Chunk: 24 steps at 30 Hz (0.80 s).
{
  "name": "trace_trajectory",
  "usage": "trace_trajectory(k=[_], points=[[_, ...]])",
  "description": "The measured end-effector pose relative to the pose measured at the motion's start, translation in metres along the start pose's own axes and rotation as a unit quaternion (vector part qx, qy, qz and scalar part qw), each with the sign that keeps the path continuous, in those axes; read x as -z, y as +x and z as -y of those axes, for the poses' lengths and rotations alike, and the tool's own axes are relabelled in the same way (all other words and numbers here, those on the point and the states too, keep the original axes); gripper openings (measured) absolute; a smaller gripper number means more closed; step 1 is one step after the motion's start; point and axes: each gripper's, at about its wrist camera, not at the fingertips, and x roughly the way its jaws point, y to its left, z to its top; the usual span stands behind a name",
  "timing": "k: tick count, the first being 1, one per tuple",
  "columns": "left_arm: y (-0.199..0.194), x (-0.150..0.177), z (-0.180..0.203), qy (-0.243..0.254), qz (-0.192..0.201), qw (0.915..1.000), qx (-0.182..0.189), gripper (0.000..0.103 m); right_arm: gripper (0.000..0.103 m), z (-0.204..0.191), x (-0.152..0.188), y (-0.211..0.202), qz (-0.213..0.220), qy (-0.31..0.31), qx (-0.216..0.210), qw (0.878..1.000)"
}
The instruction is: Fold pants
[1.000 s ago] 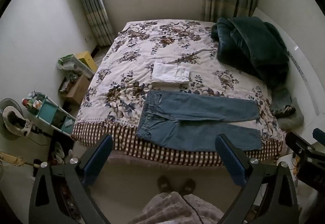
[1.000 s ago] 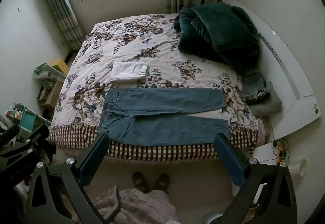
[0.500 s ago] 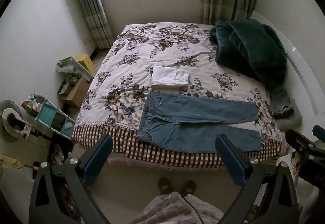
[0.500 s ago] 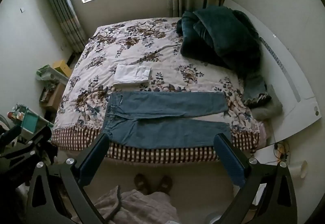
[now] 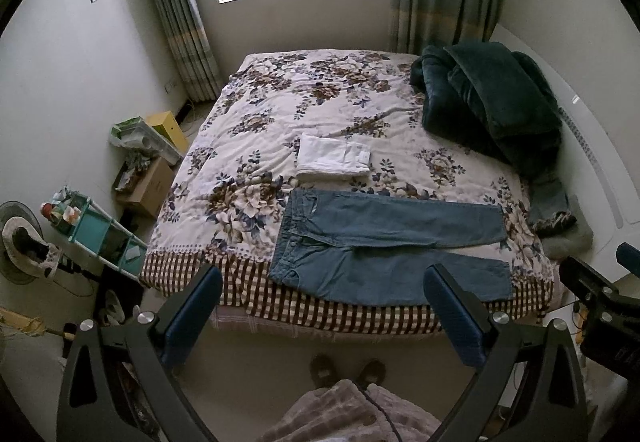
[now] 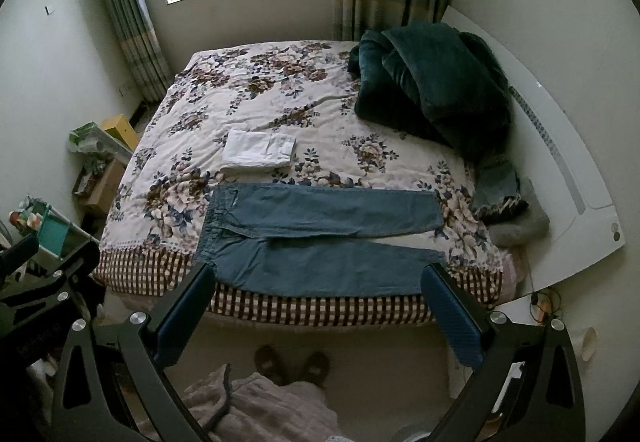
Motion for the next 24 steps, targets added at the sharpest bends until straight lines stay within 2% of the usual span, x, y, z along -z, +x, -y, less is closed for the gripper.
trace_trajectory(k=[24], points=[[-0.001, -0.009, 0.003, 0.001, 0.005, 1.0000, 0.003, 0.103, 0.103, 0.001, -0.003, -0.005, 0.007, 0.000, -0.004, 1.000]])
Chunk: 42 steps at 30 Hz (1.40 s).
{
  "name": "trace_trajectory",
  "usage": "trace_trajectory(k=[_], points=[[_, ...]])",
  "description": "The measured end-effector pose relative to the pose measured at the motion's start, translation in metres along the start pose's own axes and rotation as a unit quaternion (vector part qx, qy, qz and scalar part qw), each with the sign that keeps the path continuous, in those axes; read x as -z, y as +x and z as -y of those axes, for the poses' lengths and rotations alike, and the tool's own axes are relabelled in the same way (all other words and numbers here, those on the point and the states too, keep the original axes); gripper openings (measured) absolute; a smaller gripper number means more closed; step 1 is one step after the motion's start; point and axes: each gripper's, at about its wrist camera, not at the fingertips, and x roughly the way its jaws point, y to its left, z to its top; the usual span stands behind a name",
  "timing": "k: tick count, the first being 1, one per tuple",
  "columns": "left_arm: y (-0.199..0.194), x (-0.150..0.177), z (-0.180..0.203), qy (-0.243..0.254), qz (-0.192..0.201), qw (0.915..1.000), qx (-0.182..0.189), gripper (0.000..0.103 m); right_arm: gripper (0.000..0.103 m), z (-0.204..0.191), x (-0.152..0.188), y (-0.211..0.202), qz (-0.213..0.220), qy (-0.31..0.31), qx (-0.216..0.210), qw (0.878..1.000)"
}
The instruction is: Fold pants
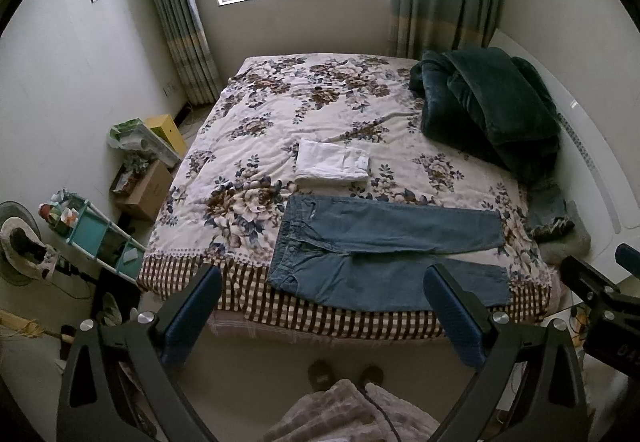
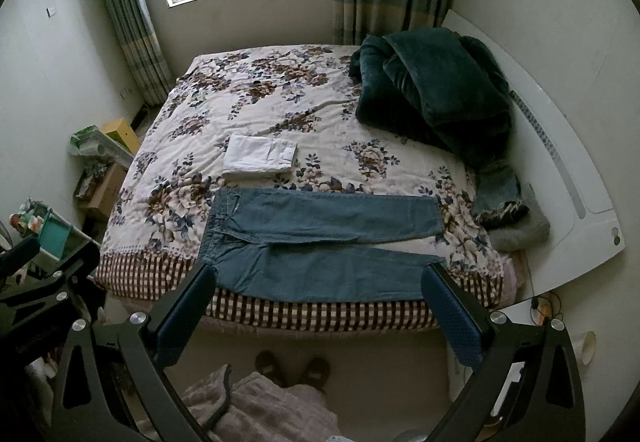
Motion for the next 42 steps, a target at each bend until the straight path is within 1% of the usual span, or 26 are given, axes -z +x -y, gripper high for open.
trace_trajectory(k=[11, 22, 29, 34, 37, 40, 42], points=[[0.000, -0.005, 0.003, -0.004, 0.002, 1.0000, 0.002, 0.103, 0.103, -0.002, -0.001, 0.000, 0.000, -0.001, 0.000, 1.000], [-0.001, 0.000, -0.003, -0.003, 0.002, 1.0000, 0.003, 0.103, 0.103, -0.003, -0.001, 0.000, 0.000, 0.000, 0.001, 1.000], [0.001, -0.005, -0.001, -0.004, 0.001, 1.0000, 0.006, 0.103, 0.103, -0.003, -0.002, 0.001, -0.001, -0.001, 0.001, 1.000], [0.009, -0.017, 0.003, -0.002, -0.004, 0.9999, 0.012, 0.103, 0.103, -0.002, -0.005, 0.001, -0.003, 0.001, 0.003, 1.000], [0.016, -0.019, -0.003, -0.001, -0.005, 0.9999, 0.016, 0.103, 0.103, -0.004, -0.009, 0.005, -0.007, 0.004, 0.007, 1.000], [0.017, -0.016, -0.007, -0.003, 0.000, 0.9999, 0.016, 0.103, 0.103, -0.008, -0.011, 0.011, -0.008, 0.010, 0.013, 1.000], [0.029, -0.017, -0.013, -0.001, 0.000, 0.9999, 0.017, 0.103, 0.103, -0.009, -0.013, 0.019, -0.007, 0.019, 0.018, 1.000]])
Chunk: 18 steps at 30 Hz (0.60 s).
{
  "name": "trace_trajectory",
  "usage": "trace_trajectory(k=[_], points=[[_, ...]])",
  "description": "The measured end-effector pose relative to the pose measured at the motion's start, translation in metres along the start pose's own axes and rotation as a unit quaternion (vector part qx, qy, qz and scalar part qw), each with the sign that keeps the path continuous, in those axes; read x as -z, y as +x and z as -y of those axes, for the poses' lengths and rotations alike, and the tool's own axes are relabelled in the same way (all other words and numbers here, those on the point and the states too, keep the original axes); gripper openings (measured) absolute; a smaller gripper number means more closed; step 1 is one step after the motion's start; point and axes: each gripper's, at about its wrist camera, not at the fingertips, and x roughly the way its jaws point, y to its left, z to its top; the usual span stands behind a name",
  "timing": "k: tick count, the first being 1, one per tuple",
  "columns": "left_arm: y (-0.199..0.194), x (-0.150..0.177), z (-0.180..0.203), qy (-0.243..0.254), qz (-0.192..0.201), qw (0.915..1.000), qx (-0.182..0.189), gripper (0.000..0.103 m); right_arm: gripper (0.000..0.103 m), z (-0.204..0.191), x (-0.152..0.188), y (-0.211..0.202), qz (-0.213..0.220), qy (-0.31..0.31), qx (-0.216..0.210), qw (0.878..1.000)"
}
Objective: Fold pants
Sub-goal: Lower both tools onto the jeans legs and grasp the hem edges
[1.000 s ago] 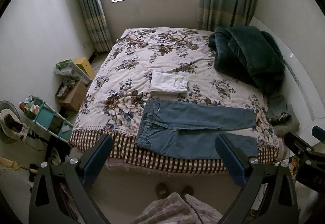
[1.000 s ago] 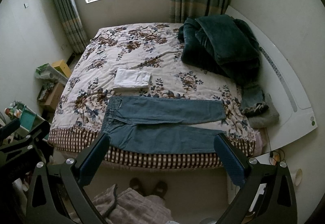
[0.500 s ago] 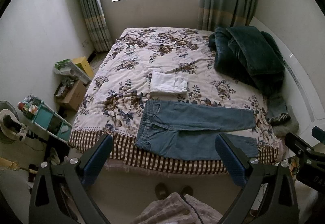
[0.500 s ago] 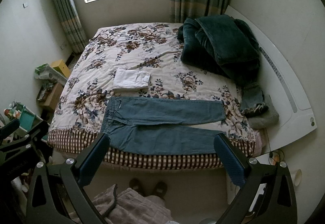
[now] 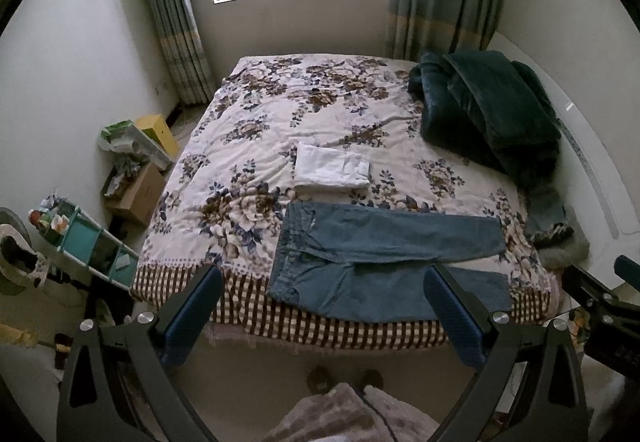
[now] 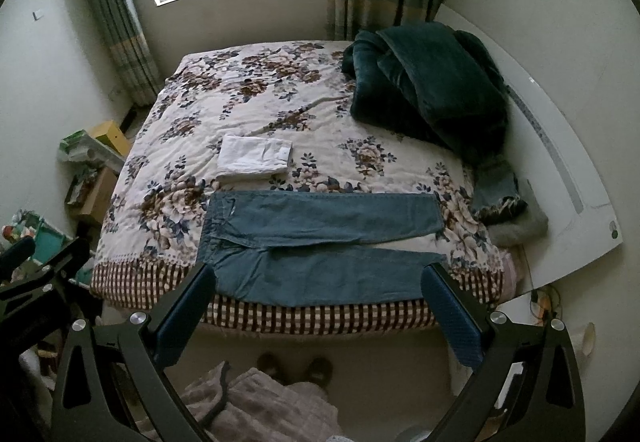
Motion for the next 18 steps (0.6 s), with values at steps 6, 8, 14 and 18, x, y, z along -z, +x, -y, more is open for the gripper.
trace_trajectory(k=[6, 8, 14, 18], points=[[0.068, -0.010, 0.000, 0.010, -0.022, 0.9997, 0.003, 0.103, 0.103, 0.004, -0.008, 0.052, 0.007, 0.048, 0.020, 0.999], [0.095, -0.015, 0.000, 0.014, -0.029, 0.9995, -0.007, 0.103, 0.103, 0.007, -0.018, 0.076, 0.003, 0.064, 0.032, 0.997], [0.183, -0.037, 0.016, 0.012, -0.063, 0.9976, -0.027, 0.103, 0.103, 0.039, -0.054, 0.179, -0.029, 0.087, 0.046, 0.995], [0.247, -0.059, 0.040, 0.004, -0.093, 0.9944, -0.050, 0.103, 0.103, 0.064, -0.083, 0.271, -0.073, 0.082, 0.052, 0.993]])
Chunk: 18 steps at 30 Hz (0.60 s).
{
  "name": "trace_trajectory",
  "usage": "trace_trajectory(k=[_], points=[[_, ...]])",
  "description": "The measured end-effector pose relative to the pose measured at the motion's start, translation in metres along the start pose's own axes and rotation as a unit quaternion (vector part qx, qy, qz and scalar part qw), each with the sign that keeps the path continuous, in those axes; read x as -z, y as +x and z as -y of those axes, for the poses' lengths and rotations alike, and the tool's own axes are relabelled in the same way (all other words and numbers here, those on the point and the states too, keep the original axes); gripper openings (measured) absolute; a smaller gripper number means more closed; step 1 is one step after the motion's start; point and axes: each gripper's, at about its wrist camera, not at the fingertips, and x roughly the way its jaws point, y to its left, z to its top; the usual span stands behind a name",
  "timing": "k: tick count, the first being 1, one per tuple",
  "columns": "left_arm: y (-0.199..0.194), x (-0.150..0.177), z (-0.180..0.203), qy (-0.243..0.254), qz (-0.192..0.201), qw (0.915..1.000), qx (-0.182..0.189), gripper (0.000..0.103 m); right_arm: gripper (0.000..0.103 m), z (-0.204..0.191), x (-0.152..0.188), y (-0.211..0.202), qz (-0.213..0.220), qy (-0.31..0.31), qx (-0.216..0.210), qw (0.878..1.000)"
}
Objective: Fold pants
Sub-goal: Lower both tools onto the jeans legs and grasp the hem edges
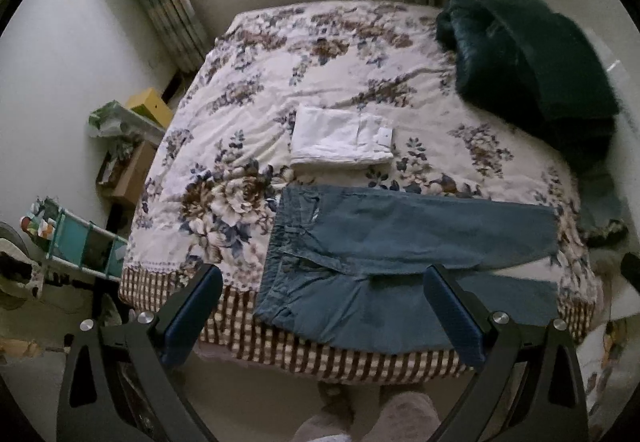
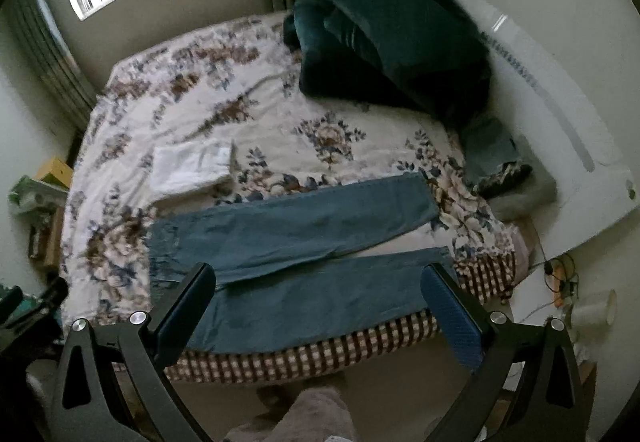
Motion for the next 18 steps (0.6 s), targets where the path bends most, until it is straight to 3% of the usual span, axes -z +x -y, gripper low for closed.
trace_trajectory(k=[9, 12, 15, 18], points=[[0.132, -0.058, 0.074, -0.004, -0.073, 0.9973, -0.002, 0.103, 0.103, 0.027, -0.096, 0.220, -0.097, -0.046, 0.007, 0.994], [0.182, -0.068, 0.101, 0.008, -0.097, 0.9953, -0.003, 0.103, 0.103, 0.028, -0.118, 0.293, -0.098, -0.081, 0.034, 0.991], [0.238, -0.073, 0.131, 0.047, -0.111, 0.9927, -0.005, 0.103, 0.103, 0.020, -0.126, 0.366, -0.105, -0.137, 0.060, 0.983], [0.300, -0.073, 0.164, 0.123, -0.119, 0.9852, -0.009, 0.103, 0.103, 0.012, -0.122, 0.434, -0.124, -0.198, 0.082, 0.969]])
